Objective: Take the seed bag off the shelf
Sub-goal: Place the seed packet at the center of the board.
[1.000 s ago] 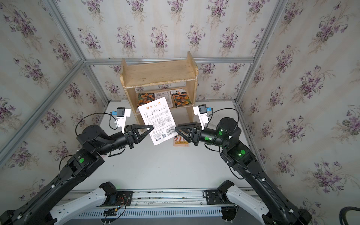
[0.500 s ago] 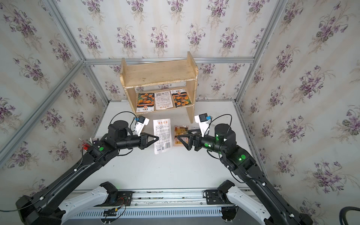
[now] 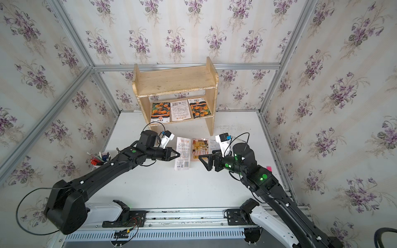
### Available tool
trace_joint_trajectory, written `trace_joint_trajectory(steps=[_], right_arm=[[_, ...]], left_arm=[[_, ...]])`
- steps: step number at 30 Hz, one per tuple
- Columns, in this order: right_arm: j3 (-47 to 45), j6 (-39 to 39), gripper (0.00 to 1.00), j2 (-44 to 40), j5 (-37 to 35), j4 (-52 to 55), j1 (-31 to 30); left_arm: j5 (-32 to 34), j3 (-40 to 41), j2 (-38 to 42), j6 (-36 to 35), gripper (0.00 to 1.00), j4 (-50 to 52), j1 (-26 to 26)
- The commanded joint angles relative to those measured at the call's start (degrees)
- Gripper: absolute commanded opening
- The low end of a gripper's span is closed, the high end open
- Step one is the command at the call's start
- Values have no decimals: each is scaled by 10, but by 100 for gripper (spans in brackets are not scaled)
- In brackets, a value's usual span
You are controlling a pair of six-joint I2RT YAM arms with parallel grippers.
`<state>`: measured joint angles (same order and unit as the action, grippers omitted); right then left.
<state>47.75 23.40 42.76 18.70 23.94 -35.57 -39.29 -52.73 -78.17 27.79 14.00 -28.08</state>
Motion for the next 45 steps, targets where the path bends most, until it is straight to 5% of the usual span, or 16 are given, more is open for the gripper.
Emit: trace_joint_trajectory(steps=[1,15,45], right_arm=[[-1,-9,100,5,-12,-11,0],[6,-7,100,30,-11,-17,0],[-1,-10,100,36,-20,-5,0]], left_arm=[[-2,-12,-44,-32,0,-2,6],[79,-80,-172,-65,0,45,18],[220,-207,-314,-111,5,132,34]])
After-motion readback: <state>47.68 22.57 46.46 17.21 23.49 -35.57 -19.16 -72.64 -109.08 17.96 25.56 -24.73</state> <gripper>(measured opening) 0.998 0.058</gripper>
